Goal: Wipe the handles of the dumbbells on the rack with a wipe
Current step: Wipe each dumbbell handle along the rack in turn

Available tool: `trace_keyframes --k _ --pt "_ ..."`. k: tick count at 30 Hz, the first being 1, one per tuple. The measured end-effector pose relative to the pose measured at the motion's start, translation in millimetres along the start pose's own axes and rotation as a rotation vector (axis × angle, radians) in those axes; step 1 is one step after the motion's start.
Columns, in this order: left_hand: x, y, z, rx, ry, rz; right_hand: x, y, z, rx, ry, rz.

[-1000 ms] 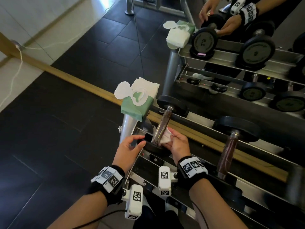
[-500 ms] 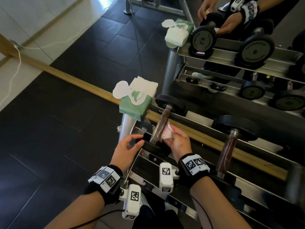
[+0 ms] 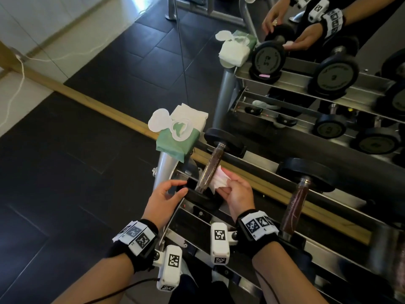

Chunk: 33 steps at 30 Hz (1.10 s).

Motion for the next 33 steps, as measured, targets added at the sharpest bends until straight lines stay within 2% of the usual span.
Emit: trace_keyframes --k 6,9,12,15,17,20,22,24,28,31,33 --pt "1 5 1 -0.018 -0.007 0.01 25 57 -12 -0.18 0.118 -0.376" --pt "2 3 -2 -0.039 -0.004 0.019 48 93 -13 -0.284 0.153 -0.721" --pt "3 -4 -5 -0.017 -0.036 -0.054 85 123 -11 -0.422 0.271 -0.97" --pt "3 -8 -10 -0.021 -0.043 -0.018 124 130 -8 -0.52 0.43 -1.283" --pt "0 -9 -12 -0.034 -0.055 0.019 138 116 -2 -0.478 0.546 -1.509" --pt "-1 -9 -12 -0.021 -0.071 0.012 132 79 10 -0.256 0.667 -1.833" --pt "0 -4 -10 -0.006 -0.082 -0.045 121 63 15 -0.146 0.707 -1.929" --pt "1 1 -8 -0.01 -0.078 -0.066 115 53 17 -0.102 0.747 -1.951" --pt "1 5 -5 0.005 -0.073 -0.085 121 44 22 -0.152 0.854 -1.944" --pt "1 6 -4 0.01 -0.079 -0.079 132 26 25 -0.231 0.969 -2.167" --pt "1 5 -4 0.017 -0.086 -0.074 135 20 24 -0.26 1.022 -2.237"
Point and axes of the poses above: each hand's wrist, its own z-axis towards the middle knuckle, its own x-axis out of the palm, y = z × x, the point moved 10 cm from there along z, towards the middle knuckle, and after that the axes turned 15 degrees about y, right-handed, at the moved point
